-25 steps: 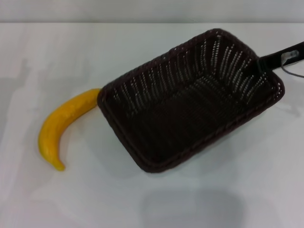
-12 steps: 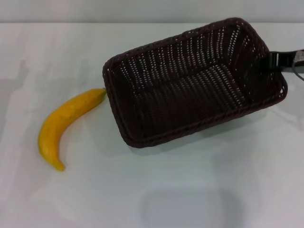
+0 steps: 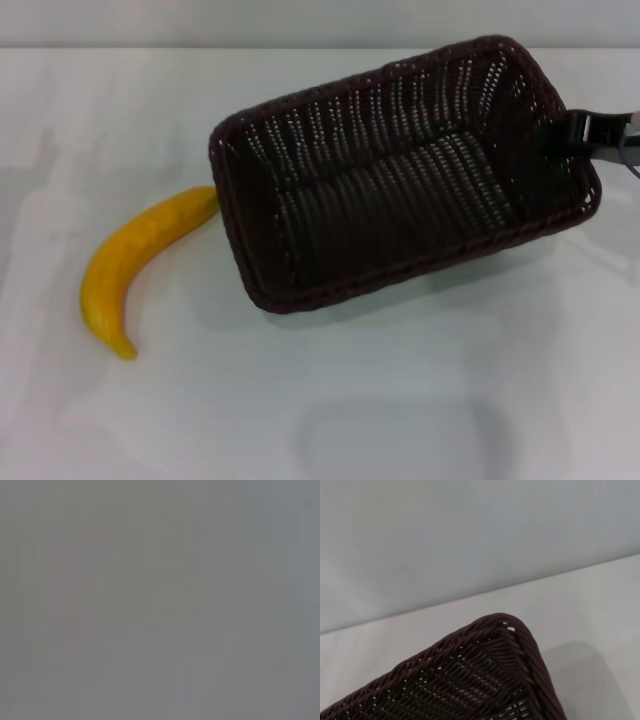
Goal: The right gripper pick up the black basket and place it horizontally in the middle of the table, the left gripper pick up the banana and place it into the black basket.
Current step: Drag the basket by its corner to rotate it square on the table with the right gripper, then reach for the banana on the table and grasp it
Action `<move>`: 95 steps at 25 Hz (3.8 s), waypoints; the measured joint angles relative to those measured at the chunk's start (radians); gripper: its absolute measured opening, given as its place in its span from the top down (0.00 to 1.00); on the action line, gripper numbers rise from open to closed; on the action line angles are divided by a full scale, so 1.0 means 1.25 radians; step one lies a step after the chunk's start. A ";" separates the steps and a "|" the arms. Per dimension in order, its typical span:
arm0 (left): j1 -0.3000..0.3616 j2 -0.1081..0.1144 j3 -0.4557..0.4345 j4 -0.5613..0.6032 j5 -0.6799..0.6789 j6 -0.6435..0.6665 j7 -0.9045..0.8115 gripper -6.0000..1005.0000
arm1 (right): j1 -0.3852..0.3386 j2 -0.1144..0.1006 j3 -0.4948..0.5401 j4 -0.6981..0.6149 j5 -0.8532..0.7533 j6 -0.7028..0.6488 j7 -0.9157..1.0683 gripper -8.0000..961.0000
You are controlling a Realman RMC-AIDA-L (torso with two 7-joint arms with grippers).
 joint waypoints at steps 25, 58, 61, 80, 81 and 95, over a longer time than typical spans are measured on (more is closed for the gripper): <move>0.006 0.004 0.006 0.000 0.000 0.009 -0.001 0.12 | -0.122 -0.003 -0.223 -0.037 0.089 -0.222 0.052 0.78; 0.009 0.004 0.006 0.000 0.009 0.009 -0.002 0.12 | -0.127 -0.006 -0.258 -0.001 0.171 -0.283 -0.053 0.68; 0.009 0.004 0.006 0.000 0.009 0.010 -0.002 0.12 | -0.127 -0.006 -0.244 -0.003 0.175 -0.283 -0.074 0.58; 0.008 0.000 0.000 -0.014 0.004 0.012 0.007 0.12 | -0.131 -0.007 -0.194 0.139 0.307 -0.651 -0.538 0.09; 0.007 0.000 0.000 -0.013 0.003 0.012 0.007 0.12 | -0.127 -0.007 -0.194 0.169 0.362 -0.682 -0.589 0.09; -0.003 0.000 -0.001 -0.010 0.005 0.006 0.008 0.12 | -0.068 -0.004 -0.034 0.403 0.821 -0.815 -1.057 0.09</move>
